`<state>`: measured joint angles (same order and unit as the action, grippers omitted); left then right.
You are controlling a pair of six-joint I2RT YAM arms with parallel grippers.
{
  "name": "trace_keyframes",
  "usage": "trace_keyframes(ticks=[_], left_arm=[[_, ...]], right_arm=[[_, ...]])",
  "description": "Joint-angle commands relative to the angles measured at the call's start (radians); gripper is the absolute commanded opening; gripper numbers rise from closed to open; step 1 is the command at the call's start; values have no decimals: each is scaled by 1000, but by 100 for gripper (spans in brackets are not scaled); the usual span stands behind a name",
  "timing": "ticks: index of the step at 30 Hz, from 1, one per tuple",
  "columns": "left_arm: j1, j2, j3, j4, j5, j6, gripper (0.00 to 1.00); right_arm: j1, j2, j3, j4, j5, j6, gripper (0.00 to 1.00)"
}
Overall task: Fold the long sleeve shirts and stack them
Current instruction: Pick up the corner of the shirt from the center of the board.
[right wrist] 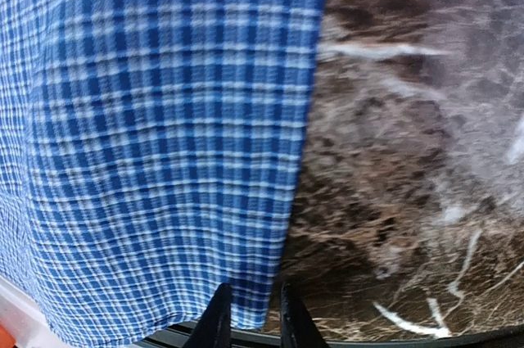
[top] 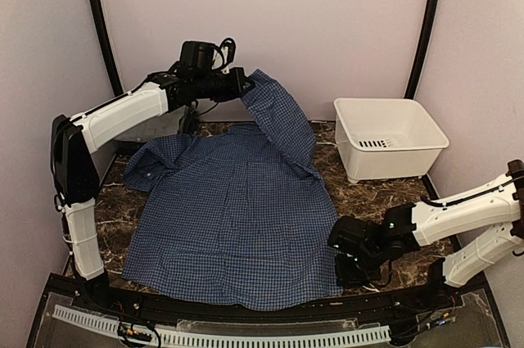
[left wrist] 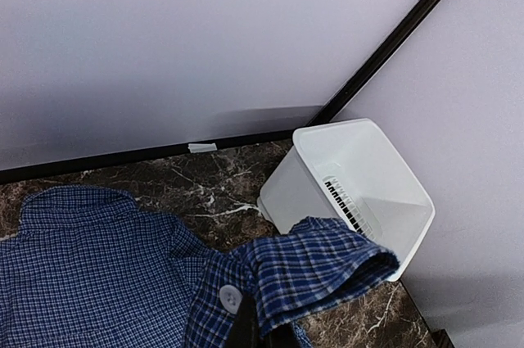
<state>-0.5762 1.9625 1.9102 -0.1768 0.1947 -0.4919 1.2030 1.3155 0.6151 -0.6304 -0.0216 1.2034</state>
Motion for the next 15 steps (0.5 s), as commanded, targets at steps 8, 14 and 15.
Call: trace_keyframes(ticks=[8, 14, 15], left_arm=[[24, 78, 79, 79, 42, -23, 0], [41, 114, 139, 87, 47, -49, 0], [42, 118, 160, 85, 48, -56, 0]], right_arm=[[28, 74, 19, -109, 62, 51, 0], [-17, -26, 15, -198, 131, 63, 0], [-26, -46, 17, -217, 143, 64, 0]])
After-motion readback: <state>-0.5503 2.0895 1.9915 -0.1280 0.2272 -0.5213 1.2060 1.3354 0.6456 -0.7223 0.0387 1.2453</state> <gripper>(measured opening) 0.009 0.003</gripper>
